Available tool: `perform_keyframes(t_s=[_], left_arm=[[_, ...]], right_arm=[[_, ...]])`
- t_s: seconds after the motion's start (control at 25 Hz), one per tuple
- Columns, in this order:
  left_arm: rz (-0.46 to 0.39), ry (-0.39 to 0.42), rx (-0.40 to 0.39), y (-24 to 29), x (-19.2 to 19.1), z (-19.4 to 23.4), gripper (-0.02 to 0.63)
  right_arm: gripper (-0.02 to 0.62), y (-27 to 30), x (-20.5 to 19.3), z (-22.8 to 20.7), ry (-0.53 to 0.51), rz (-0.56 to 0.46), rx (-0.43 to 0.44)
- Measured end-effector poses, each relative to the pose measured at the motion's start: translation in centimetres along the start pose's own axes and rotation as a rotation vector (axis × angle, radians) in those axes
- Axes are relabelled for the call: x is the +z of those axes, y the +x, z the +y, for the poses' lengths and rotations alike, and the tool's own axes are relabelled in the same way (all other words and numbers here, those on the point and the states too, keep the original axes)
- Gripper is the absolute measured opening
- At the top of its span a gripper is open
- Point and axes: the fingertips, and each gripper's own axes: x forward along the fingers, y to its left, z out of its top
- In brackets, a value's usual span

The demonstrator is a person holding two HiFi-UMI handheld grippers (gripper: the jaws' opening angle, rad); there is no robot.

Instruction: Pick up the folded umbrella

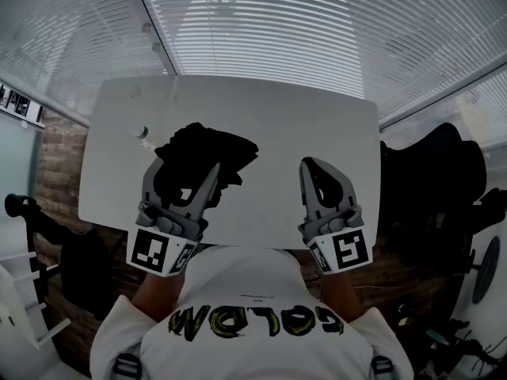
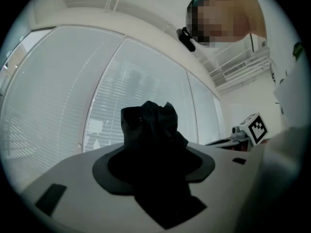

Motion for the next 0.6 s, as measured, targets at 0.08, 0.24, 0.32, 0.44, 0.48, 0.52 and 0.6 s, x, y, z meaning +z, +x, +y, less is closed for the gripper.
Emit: perform_keyframes(t_s=[0.08, 0.24, 0.32, 0.44, 0.48, 0.52, 0.6], left_arm=[[-0.017, 0.028, 0.010, -0.7, 0.5, 0.1, 0.252], [-0.034, 0.046, 0.027, -1.7, 1.0, 0.3, 0.252], [-0.036, 0.039, 0.032, -1.9, 1.0, 0.4, 0.252], [-0.037, 0.042, 0.038, -2.1, 0.9, 0.5, 0.253], [-0.036, 0.041, 0.038, -2.1, 0.9, 0.5, 0.253], [-0.035, 0.039, 0.038, -2.2, 0.9, 0.6, 0.253], [-0.035, 0.032, 0.036, -2.3, 0.8, 0.6, 0.253]], right_arm=[[0.012, -0.1, 0.0, 0.0, -0.001, -0.001, -0.001], [0.011, -0.4, -0.1, 0.1, -0.004, -0.002, 0.001], [0.011, -0.4, -0.1, 0.2, -0.009, -0.003, 0.002], [0.011, -0.3, 0.1, 0.4, -0.012, -0.003, 0.004], [0.011, -0.3, 0.1, 0.4, -0.013, -0.003, 0.005], [0.011, -0.3, 0.2, 0.5, -0.015, -0.003, 0.005], [0.011, -0.4, 0.1, 0.6, -0.015, -0.001, 0.004]])
